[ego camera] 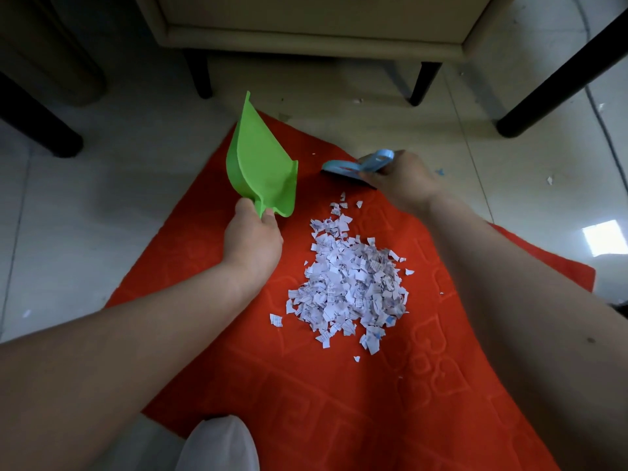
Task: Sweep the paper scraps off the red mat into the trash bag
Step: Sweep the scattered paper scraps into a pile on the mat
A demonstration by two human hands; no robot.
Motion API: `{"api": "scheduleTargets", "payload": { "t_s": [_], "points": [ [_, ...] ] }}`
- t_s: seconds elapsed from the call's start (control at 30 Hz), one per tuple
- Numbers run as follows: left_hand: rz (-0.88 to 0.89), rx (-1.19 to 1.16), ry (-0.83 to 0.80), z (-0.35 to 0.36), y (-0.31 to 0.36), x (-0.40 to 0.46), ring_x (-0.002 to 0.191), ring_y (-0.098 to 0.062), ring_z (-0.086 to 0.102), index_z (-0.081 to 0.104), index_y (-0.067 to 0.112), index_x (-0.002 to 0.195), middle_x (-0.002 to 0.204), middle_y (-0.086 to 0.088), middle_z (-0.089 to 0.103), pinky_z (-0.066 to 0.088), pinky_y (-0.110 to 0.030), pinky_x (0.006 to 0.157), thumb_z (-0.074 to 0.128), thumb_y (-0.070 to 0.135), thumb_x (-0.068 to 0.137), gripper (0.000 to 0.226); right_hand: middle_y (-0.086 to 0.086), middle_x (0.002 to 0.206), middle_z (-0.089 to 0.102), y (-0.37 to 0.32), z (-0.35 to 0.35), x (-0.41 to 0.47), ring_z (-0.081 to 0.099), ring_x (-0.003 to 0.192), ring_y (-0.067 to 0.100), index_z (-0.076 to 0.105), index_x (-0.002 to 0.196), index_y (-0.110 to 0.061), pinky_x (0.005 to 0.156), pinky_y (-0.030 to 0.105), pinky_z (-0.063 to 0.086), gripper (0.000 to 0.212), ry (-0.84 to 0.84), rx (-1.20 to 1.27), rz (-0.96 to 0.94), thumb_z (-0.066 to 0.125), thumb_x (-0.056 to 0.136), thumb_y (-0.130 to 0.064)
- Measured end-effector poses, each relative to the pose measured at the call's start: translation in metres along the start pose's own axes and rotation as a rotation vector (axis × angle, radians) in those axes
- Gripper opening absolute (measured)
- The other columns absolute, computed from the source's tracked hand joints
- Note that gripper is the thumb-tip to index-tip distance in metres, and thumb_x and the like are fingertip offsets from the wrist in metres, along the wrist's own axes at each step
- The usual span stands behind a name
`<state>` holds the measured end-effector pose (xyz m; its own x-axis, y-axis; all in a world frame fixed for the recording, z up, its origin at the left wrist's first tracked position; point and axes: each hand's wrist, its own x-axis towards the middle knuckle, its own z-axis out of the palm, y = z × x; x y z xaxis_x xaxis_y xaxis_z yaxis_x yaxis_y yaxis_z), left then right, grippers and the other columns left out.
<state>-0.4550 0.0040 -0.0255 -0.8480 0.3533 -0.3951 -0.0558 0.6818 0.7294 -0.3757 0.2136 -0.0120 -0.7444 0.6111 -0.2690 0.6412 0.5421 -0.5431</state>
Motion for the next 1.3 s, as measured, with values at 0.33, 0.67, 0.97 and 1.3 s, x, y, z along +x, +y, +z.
{"api": "scheduleTargets", "payload": {
  "t_s": [0.33,0.67,0.97,1.3],
  "points": [
    [0.011,0.001,-0.002,-0.001,-0.004,0.000,0.083,-0.044,0.063,0.044,0.008,0.103,0.093,-0.021,0.066,0.053,-0.050,0.077,0.039,0.024,0.097,0.018,0.004,0.102,0.069,-0.008,-0.014,-0.030,0.063,0.092,0.014,0.069,0.111,-0.013,0.092,0.033,0.050,0.022,-0.139,0.120,-0.098,0.063,0.089,-0.014],
    [0.009,-0.012,-0.010,0.002,-0.003,-0.004,0.081,-0.041,0.064,0.044,0.008,0.104,0.091,-0.020,0.066,0.053,-0.049,0.077,0.039,0.022,0.098,0.016,0.012,0.100,0.070,-0.006,0.021,-0.017,0.065,0.090,0.033,0.067,0.115,-0.018,0.084,0.047,0.053,0.026,-0.155,0.023,-0.005,0.060,0.091,-0.025],
    [0.007,-0.001,-0.010,0.002,-0.008,-0.001,0.087,-0.044,0.063,0.045,0.009,0.105,0.097,-0.020,0.066,0.053,-0.050,0.079,0.039,0.025,0.097,0.019,0.013,0.101,0.071,0.002,-0.005,-0.009,0.066,0.094,0.030,0.070,0.105,-0.015,0.087,0.049,0.050,0.018,0.037,0.174,-0.104,0.063,0.089,-0.021],
    [0.018,0.014,-0.009,0.005,-0.008,-0.001,0.087,-0.044,0.063,0.044,0.007,0.104,0.097,-0.021,0.066,0.053,-0.050,0.078,0.038,0.025,0.097,0.020,0.004,0.100,0.070,-0.001,0.005,-0.032,0.062,0.084,0.016,0.070,0.111,-0.018,0.076,0.023,0.050,0.023,-0.280,-0.072,-0.133,0.061,0.091,-0.024]
  ]
}}
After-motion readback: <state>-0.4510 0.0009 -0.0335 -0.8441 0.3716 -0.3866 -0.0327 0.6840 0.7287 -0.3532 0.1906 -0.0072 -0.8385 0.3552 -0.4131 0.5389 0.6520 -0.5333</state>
